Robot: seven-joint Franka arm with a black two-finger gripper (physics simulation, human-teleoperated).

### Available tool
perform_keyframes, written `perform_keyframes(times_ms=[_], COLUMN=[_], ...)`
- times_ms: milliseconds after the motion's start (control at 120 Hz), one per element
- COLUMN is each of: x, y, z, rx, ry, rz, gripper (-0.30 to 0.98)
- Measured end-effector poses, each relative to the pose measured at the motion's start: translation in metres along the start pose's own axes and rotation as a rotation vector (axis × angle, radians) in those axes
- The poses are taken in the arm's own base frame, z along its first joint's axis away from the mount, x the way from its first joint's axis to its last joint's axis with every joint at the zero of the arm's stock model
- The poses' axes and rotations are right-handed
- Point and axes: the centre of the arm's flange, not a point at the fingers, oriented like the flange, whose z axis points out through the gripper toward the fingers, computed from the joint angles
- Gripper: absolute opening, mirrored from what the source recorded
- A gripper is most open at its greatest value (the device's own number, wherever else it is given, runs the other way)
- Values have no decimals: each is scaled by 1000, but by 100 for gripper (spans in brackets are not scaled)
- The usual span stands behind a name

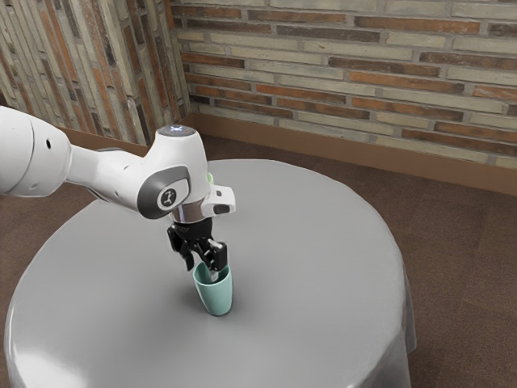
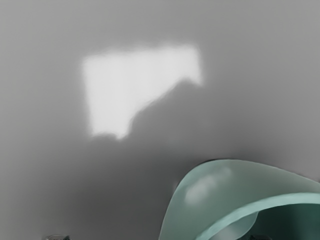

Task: Place the right cup onto the left cup

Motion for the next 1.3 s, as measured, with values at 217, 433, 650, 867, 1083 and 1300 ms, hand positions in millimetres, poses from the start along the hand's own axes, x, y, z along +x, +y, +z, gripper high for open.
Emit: perform_keyframes(times_ms=[217, 433, 650, 867, 1083, 1300], x=[3, 4, 13, 46, 69, 104], y=[1, 1, -2, -29, -82, -103], z=[9, 9, -13, -89, -133, -151], rx=[-3, -2, 10, 30, 50, 61], ry=[-4, 7, 48, 127, 158, 160], rz=[-9, -17, -21, -62, -124, -116], gripper=[10, -4, -8, -9, -9, -10])
